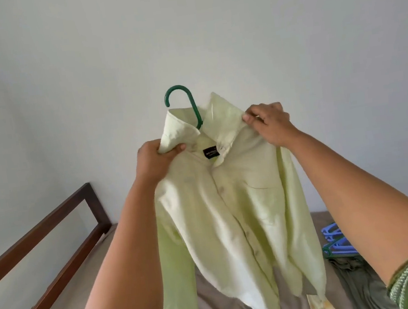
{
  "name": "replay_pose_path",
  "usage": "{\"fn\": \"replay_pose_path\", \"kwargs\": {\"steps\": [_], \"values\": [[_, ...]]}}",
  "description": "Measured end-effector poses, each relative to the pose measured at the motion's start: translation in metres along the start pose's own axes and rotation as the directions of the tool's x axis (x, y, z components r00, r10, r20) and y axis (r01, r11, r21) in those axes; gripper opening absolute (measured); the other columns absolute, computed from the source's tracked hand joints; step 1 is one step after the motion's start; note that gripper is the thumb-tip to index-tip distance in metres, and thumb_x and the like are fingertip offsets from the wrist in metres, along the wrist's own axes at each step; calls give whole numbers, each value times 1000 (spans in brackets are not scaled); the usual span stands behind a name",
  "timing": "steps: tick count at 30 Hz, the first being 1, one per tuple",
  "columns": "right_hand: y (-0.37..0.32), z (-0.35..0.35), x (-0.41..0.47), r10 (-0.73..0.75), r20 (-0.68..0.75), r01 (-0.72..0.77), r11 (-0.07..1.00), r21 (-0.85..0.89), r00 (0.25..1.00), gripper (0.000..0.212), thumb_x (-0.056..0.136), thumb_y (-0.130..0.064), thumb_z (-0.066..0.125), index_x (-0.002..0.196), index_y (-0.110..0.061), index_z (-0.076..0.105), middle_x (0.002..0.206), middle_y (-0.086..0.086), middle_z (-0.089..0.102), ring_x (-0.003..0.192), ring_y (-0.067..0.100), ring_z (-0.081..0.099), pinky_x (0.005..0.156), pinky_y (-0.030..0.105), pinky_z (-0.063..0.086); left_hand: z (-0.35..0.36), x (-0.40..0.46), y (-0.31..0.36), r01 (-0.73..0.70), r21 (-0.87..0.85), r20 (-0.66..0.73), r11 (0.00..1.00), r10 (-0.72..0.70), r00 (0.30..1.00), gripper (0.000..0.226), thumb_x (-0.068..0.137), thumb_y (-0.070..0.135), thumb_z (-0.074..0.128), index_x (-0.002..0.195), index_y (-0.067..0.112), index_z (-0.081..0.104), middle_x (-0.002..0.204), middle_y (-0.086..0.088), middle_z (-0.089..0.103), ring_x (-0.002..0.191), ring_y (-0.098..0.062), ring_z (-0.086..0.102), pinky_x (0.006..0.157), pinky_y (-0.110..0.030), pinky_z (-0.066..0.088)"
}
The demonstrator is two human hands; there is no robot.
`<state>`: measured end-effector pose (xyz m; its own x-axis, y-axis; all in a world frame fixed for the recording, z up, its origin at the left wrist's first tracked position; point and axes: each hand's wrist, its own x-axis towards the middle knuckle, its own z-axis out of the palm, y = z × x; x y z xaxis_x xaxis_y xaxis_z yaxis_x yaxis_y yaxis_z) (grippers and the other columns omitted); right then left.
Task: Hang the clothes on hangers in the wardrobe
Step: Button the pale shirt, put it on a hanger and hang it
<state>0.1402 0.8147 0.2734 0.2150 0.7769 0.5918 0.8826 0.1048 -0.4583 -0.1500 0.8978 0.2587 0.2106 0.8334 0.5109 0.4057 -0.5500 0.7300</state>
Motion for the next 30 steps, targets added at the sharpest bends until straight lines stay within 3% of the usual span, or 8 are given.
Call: {"fn": "replay_pose_path", "kwargs": {"steps": [3,5,12,17,20,23,27,30], "values": [[26,-16,-12,177,274,-216,969,118,945,51,78,-51,73,120,-33,52,107,-9,55,103,15,49,87,30,41,-8,1,2,-62,-26,-98,998,60,993,39,71,46,82,73,9,70,70,-15,66,62,-18,52,56,-38,45],[46,-20,-20,196,346,-250,961,120,918,44,76,-35,80,113,-21,61,100,-3,66,95,23,61,82,31,50,-16,4,7,-105,32,-102,994,108,989,36,70,45,82,69,12,68,67,-13,65,59,-17,51,55,-40,45],[48,-38,-39,276,212,-346,684,642,938,11,93,-22,61,91,-15,70,85,-5,72,80,9,66,80,26,53,-24,8,7,-354,327,-56,876,392,918,32,70,32,85,68,7,66,68,-2,47,60,-20,42,51,-26,26],[37,-19,-46,259,-160,-245,964,100,953,22,90,-32,65,106,-17,62,99,-4,60,95,14,52,92,29,40,-8,-7,8,-340,214,-65,916,361,930,39,66,31,88,60,7,57,59,0,47,56,-19,43,53,-24,30],[11,-7,-68,264,-28,-244,920,306,964,23,98,-38,49,110,-22,60,105,-4,65,100,13,58,91,28,42,2,-18,10,-286,227,-6,931,295,956,41,67,35,86,64,2,61,62,-7,54,62,-25,48,60,-38,38],[-4,-6,-101,182,176,-220,947,233,967,25,89,-45,63,106,-28,59,96,-14,63,87,0,59,74,14,43,10,-34,14,-288,193,27,938,288,957,43,67,33,86,62,1,58,61,-10,53,61,-27,47,58,-39,37],[-6,-16,-136,108,17,-109,991,73,994,28,90,-38,64,91,-11,58,82,5,65,77,23,61,68,31,45,9,-56,35,-279,191,30,941,278,960,46,66,35,87,61,1,55,60,-11,52,57,-22,40,56,-34,29],[-21,-43,-163,94,-100,-91,995,36,991,23,92,-36,62,82,-17,52,67,-4,55,64,19,52,60,35,39,-1,-84,59,-299,219,58,929,293,954,46,65,40,86,67,3,60,65,-10,56,62,-26,48,58,-34,34]]}}
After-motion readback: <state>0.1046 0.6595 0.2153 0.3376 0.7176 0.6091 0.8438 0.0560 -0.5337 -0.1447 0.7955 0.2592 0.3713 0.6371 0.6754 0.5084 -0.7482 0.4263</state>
